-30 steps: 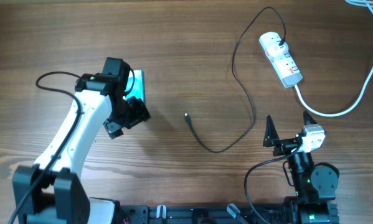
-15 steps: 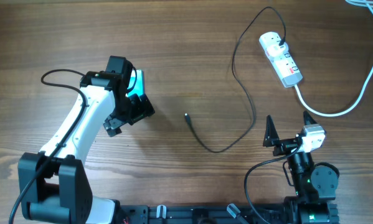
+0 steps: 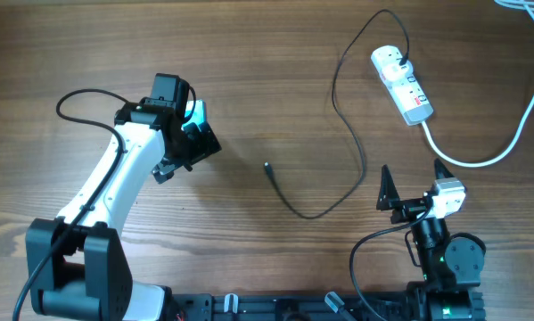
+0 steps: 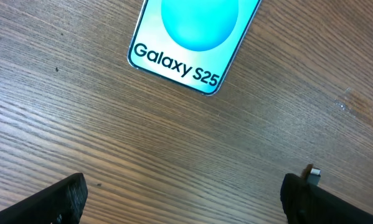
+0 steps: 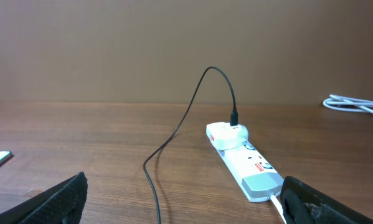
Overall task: Plug charger to phone and switch on socket
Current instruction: 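Lower the left gripper over the Galaxy S25 phone's bottom edge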
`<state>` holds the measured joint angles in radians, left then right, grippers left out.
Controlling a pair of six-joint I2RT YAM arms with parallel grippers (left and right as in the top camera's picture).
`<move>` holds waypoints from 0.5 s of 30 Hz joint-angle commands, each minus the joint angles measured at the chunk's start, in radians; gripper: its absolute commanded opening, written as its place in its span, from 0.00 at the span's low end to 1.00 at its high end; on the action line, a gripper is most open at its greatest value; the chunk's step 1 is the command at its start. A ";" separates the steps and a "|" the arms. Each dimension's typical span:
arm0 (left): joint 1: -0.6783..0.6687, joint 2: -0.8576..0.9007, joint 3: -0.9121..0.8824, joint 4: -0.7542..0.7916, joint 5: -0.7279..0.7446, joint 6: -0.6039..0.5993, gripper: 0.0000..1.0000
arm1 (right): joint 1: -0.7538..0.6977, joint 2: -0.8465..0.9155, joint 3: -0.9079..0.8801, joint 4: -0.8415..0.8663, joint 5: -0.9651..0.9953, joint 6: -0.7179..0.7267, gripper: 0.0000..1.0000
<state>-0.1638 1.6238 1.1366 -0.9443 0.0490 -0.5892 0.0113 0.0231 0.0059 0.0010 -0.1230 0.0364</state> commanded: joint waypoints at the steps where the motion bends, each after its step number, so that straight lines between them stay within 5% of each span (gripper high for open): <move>1: -0.005 0.018 -0.007 0.002 -0.020 0.005 1.00 | -0.004 -0.005 -0.001 0.006 0.000 -0.008 1.00; 15: -0.005 0.126 -0.008 0.039 -0.033 0.005 1.00 | -0.004 -0.005 -0.001 0.006 0.000 -0.008 1.00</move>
<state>-0.1638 1.7271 1.1358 -0.9203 0.0410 -0.5892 0.0113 0.0231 0.0059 0.0010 -0.1230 0.0364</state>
